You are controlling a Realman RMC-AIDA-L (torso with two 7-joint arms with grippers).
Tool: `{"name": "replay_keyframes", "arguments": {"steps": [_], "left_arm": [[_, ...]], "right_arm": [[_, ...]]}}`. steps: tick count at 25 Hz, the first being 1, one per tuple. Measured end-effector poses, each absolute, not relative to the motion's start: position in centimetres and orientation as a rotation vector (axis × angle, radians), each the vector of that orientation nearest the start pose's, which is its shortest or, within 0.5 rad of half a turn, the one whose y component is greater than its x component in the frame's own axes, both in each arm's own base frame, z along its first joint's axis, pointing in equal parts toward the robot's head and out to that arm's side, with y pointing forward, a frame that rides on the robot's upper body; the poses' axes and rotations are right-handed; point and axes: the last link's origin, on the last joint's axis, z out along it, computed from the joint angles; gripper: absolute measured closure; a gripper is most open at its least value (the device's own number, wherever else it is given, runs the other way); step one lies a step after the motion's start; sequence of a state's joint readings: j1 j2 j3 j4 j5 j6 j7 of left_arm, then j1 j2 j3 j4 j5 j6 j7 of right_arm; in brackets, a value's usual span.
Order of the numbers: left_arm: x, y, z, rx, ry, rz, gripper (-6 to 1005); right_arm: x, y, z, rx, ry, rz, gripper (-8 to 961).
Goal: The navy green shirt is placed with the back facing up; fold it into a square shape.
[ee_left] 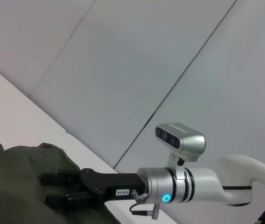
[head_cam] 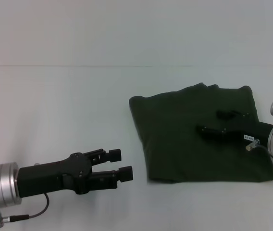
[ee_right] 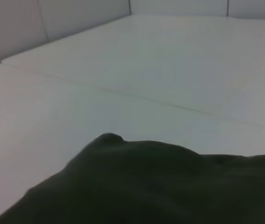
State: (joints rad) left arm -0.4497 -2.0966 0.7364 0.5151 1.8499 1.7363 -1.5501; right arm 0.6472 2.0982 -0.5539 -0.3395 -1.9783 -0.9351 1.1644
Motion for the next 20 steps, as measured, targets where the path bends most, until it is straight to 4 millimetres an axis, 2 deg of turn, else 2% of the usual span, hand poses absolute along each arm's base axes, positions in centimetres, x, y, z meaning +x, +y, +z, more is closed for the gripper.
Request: {"name": "replay_keyframes", "arguments": {"steps": [6,12,17,20], "left_arm": [[-25.6,28.2,-2.2,-2.731,-1.089,-1.110,80],[-25.2,29.0,-2.4,-2.719,-1.142,-1.087,80],[-24.1,30.8,-3.3,-2.708,-1.162,-1.043,80],[-22.4,32.3,-4.4,-2.730,-1.100,-1.007,79]], "right_arm": [[30.6,37.8,-4.2,-2.316,0.778,0.400,53],[30.9,37.1,-2.5,-2.275,0.783,0.520,53],[31.5,34.5,-0.1,-2.222,0.770,0.724,53],[32.0,32.4,0.6,-2.220,0.742,0.805,53]]}}
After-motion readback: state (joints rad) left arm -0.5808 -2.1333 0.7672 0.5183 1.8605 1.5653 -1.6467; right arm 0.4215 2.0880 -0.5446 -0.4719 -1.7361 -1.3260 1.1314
